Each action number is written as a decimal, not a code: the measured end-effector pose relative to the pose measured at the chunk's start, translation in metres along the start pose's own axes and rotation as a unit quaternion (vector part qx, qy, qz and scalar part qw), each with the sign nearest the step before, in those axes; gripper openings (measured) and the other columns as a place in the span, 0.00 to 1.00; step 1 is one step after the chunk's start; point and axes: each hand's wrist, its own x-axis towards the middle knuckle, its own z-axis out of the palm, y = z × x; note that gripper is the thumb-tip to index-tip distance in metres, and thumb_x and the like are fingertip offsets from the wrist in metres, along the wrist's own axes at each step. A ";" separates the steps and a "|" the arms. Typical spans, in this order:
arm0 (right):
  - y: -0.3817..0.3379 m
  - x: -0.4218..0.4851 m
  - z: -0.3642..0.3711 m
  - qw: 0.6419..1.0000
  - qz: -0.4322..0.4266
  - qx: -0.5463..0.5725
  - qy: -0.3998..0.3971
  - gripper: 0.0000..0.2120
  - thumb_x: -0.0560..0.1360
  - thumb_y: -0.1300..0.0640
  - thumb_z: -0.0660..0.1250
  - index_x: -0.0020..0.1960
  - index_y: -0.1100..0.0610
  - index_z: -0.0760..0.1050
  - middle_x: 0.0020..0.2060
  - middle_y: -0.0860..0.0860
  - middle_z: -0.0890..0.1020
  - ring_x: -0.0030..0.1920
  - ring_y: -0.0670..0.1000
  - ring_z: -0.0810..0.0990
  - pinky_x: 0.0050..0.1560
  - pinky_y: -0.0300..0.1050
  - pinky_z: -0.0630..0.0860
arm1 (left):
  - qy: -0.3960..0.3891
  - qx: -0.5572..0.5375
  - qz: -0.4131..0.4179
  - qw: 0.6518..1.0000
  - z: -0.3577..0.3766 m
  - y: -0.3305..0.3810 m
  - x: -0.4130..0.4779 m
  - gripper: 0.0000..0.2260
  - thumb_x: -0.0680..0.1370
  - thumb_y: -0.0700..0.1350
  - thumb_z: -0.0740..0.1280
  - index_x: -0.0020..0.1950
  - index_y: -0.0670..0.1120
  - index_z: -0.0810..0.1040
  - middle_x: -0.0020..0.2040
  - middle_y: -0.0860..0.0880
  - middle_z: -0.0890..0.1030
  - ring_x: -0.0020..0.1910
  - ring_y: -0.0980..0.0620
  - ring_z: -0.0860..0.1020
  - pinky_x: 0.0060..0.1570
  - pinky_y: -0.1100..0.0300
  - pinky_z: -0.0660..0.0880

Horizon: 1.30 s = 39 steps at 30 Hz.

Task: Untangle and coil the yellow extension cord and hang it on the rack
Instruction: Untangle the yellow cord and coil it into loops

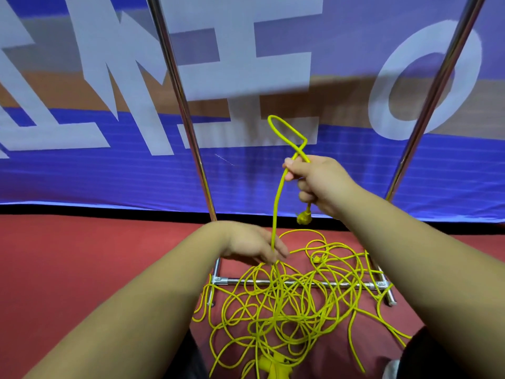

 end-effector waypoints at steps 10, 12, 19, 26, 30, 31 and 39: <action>0.013 0.021 -0.052 0.872 0.117 -0.468 0.088 0.06 0.79 0.63 0.66 0.43 0.59 0.75 0.44 0.59 0.81 0.37 0.57 0.79 0.39 0.46 0.81 | 0.317 0.290 0.036 0.902 -0.030 0.006 -0.006 0.05 0.86 0.49 0.62 0.54 0.51 0.76 0.39 0.50 0.79 0.43 0.43 0.81 0.38 0.55 0.74; 0.013 0.021 -0.056 0.850 0.127 -0.507 0.060 0.03 0.79 0.62 0.67 0.48 0.61 0.79 0.39 0.56 0.80 0.33 0.53 0.77 0.32 0.42 0.74 | 0.323 0.373 0.079 0.866 -0.041 0.006 -0.007 0.08 0.86 0.50 0.62 0.60 0.55 0.79 0.43 0.49 0.75 0.48 0.42 0.77 0.46 0.50 0.76; 0.020 0.012 -0.042 0.870 0.147 -0.459 -0.104 0.12 0.82 0.56 0.66 0.44 0.56 0.85 0.38 0.53 0.84 0.36 0.54 0.81 0.39 0.47 0.80 | 0.304 0.353 0.223 0.856 -0.039 0.022 -0.014 0.15 0.85 0.46 0.65 0.71 0.57 0.79 0.51 0.51 0.73 0.55 0.48 0.69 0.56 0.55 0.67; 0.041 0.003 -0.017 0.924 0.240 -0.226 -0.195 0.27 0.87 0.43 0.58 0.59 0.65 0.82 0.38 0.55 0.85 0.40 0.57 0.86 0.50 0.53 0.83 | 0.361 0.199 0.208 0.887 -0.049 0.023 -0.021 0.07 0.84 0.47 0.67 0.59 0.56 0.81 0.43 0.54 0.84 0.36 0.61 0.75 0.38 0.65 0.68; 0.036 -0.002 -0.003 0.933 0.264 -0.149 -0.194 0.33 0.85 0.34 0.56 0.55 0.62 0.84 0.32 0.49 0.76 0.28 0.49 0.73 0.35 0.47 0.78 | 0.314 0.194 0.199 0.908 -0.060 0.014 -0.022 0.12 0.82 0.49 0.70 0.64 0.60 0.83 0.43 0.56 0.81 0.42 0.65 0.77 0.42 0.73 0.68; 0.035 -0.004 0.001 0.935 0.266 -0.127 -0.198 0.31 0.84 0.33 0.56 0.54 0.60 0.82 0.31 0.48 0.73 0.27 0.48 0.69 0.32 0.44 0.73 | 0.297 0.218 0.198 0.908 -0.060 0.014 -0.022 0.13 0.82 0.50 0.70 0.65 0.60 0.83 0.43 0.56 0.79 0.44 0.66 0.76 0.44 0.73 0.67; 0.015 -0.005 0.005 0.960 0.199 -0.067 -0.187 0.14 0.87 0.48 0.61 0.53 0.58 0.78 0.28 0.46 0.60 0.23 0.44 0.55 0.20 0.37 0.54 | 0.263 0.243 0.133 0.924 -0.060 0.013 -0.009 0.08 0.77 0.47 0.73 0.53 0.54 0.77 0.43 0.56 0.80 0.43 0.52 0.79 0.44 0.58 0.76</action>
